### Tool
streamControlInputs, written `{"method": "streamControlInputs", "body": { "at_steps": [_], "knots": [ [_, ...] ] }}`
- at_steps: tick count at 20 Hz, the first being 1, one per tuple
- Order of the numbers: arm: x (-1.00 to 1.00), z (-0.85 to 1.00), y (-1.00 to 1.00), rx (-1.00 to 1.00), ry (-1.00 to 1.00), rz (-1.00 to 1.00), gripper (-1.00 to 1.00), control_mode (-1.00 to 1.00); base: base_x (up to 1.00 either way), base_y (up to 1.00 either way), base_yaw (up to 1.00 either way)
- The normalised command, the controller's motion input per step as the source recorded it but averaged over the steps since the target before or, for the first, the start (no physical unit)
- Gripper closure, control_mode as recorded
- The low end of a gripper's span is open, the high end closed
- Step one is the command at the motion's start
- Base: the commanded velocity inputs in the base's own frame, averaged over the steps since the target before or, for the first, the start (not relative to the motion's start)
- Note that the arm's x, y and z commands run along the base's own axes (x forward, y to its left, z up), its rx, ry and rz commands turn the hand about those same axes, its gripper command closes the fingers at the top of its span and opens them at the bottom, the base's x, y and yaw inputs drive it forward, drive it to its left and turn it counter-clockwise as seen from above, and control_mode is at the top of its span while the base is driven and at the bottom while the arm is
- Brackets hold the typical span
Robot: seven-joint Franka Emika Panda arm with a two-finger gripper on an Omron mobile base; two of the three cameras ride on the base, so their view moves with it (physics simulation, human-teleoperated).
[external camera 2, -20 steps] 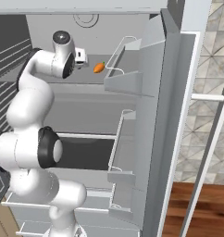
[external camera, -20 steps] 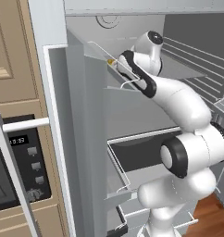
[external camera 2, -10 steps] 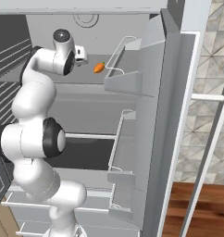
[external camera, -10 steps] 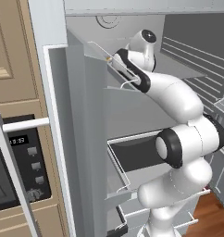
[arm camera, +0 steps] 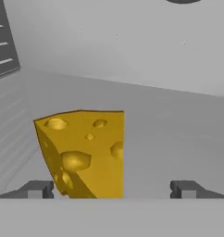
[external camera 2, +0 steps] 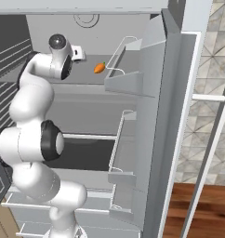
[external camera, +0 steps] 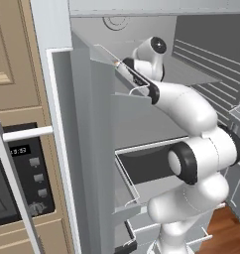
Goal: Take the cheese, steak, and carrot from the fridge and place them on the plate on the dining counter to create an appetizer plate.
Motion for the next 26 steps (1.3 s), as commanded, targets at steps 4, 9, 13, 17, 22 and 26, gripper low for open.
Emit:
{"method": "streamControlInputs", "body": {
  "at_steps": [4,9,13,17,22,26],
  "knots": [
    [0.0,-0.01,0.0,0.0,-0.01,0.0,-1.0,-1.0,0.0,0.0,0.0],
    [0.0,-0.15,0.0,0.0,0.03,0.0,-1.0,-1.0,0.0,0.0,0.0],
    [0.04,-0.21,0.04,0.0,0.15,0.0,1.0,-1.0,0.0,0.0,0.0],
    [0.04,-0.19,0.11,0.0,0.07,0.0,1.0,-1.0,0.0,0.0,0.0],
    [0.01,-0.08,0.11,0.0,0.0,0.0,1.0,-1.0,0.0,0.0,0.0],
    [0.0,0.0,0.0,0.0,0.0,0.0,1.0,-1.0,0.0,0.0,0.0]
  ]
}}
